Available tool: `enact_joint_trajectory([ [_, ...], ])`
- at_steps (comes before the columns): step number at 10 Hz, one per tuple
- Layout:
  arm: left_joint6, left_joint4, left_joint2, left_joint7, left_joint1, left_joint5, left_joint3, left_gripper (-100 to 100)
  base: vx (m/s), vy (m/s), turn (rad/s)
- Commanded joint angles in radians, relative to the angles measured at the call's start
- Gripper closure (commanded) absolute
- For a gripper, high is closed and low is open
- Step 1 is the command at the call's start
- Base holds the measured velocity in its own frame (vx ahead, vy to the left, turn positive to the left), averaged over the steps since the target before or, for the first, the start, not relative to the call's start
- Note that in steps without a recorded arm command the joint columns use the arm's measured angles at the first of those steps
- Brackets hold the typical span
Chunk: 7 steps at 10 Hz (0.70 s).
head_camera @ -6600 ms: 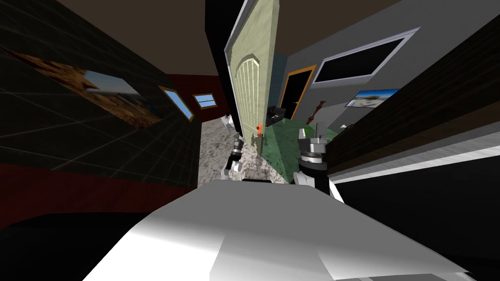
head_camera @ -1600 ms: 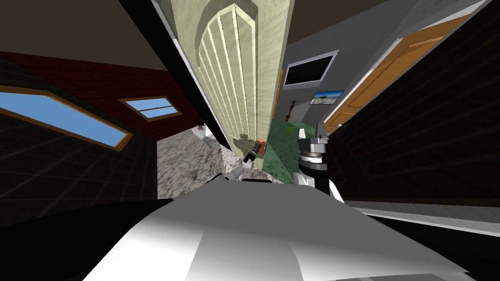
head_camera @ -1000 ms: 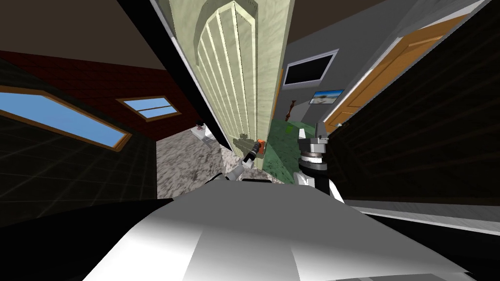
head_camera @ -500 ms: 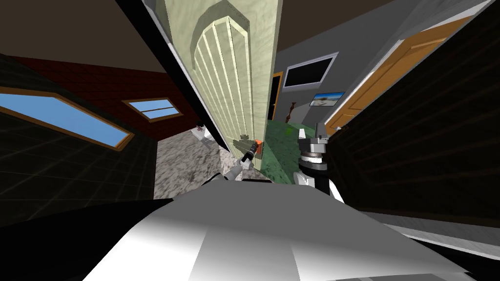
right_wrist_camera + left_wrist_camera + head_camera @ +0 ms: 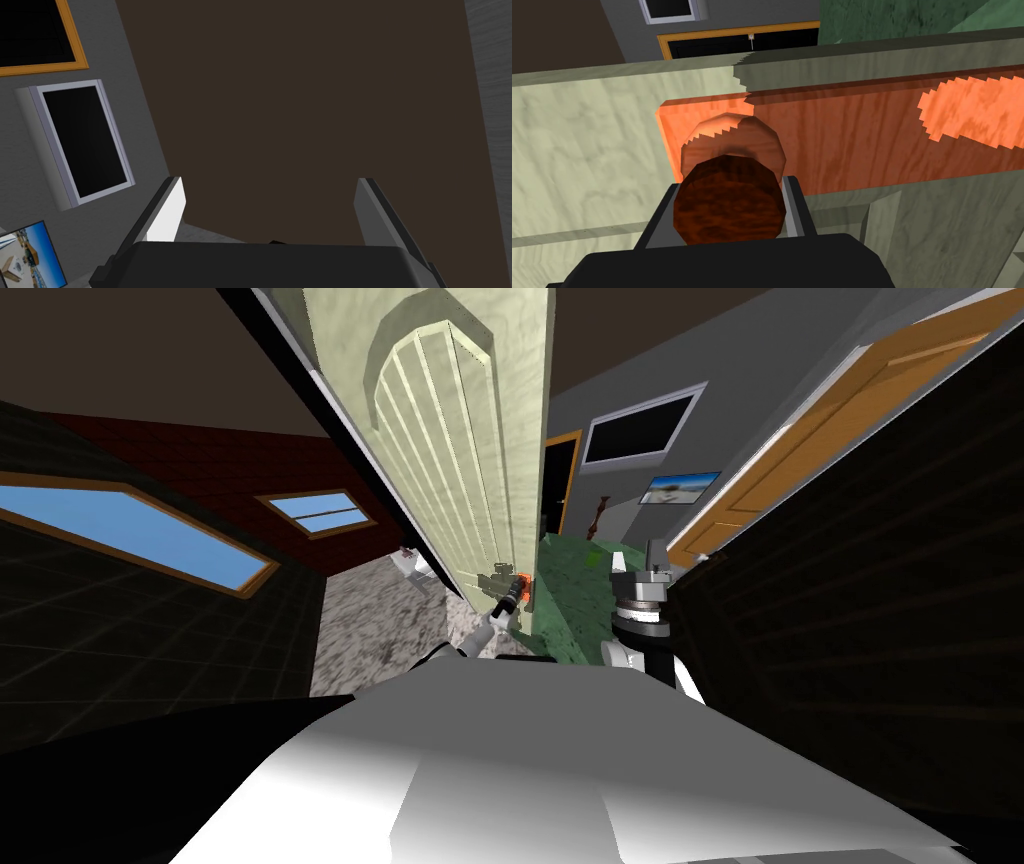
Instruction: Push the door open
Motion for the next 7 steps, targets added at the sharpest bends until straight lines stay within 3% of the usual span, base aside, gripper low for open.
enact_joint_trajectory([
  [1, -0.020, 0.022, 0.019, 0.002, -0.012, 0.004, 0.035, 100, 0.161, -0.148, 0.072],
  [3, -0.021, 0.029, 0.023, -0.004, -0.014, 0.005, 0.062, 100, 0.157, -0.149, 0.106],
  [4, -0.008, 0.005, 0.025, -0.001, 0.000, 0.006, 0.044, -100, -0.018, -0.060, 0.057],
  [7, -0.006, 0.000, 0.024, 0.001, 0.003, 0.009, 0.039, -100, -0.174, 0.046, 0.001],
])
